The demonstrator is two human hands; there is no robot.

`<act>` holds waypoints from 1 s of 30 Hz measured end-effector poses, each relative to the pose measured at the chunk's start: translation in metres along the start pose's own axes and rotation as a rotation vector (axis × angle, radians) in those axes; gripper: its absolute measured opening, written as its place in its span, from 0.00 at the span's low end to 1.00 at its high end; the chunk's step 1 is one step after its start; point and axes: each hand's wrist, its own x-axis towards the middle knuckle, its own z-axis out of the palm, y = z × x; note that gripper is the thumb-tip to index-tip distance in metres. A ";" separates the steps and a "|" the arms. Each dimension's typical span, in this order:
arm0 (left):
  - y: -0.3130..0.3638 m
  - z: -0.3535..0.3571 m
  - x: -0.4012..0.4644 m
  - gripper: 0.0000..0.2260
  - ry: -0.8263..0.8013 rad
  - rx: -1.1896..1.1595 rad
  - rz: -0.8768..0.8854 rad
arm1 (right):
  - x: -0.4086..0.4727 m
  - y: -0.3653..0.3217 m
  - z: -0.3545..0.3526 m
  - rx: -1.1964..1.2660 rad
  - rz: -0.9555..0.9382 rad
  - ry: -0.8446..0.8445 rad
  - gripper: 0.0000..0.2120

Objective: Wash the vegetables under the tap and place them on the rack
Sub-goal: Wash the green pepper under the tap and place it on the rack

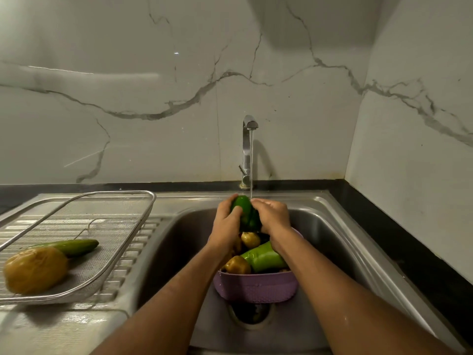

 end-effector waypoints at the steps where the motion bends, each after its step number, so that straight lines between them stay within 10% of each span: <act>1: 0.000 -0.001 0.002 0.21 0.006 -0.015 -0.023 | -0.001 0.000 0.001 -0.004 -0.003 -0.037 0.09; 10: -0.009 0.004 -0.005 0.31 -0.095 0.190 0.050 | -0.004 0.005 -0.002 -0.142 -0.168 0.172 0.04; 17: -0.010 0.005 0.001 0.29 -0.021 0.090 -0.039 | -0.004 0.000 -0.001 -0.085 -0.039 -0.095 0.11; 24: -0.007 0.008 -0.003 0.27 -0.102 0.124 0.014 | -0.002 0.004 -0.003 -0.144 -0.113 0.143 0.09; 30: -0.009 0.005 0.001 0.26 -0.013 0.107 0.052 | -0.002 0.001 0.003 -0.098 -0.061 -0.051 0.12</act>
